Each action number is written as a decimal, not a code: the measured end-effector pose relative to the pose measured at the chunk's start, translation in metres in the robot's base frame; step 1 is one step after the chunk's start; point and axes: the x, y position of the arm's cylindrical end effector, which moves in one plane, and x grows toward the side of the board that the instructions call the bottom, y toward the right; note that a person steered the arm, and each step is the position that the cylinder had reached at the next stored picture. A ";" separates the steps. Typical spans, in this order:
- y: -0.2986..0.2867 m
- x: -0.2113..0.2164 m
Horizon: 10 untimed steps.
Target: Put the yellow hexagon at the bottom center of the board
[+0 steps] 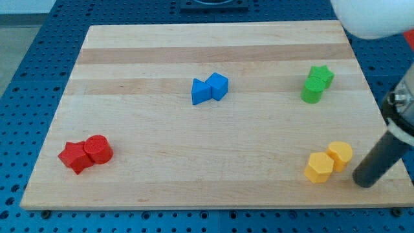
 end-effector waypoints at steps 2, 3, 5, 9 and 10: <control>-0.043 0.000; -0.046 -0.006; -0.051 -0.021; -0.121 -0.036; -0.142 -0.036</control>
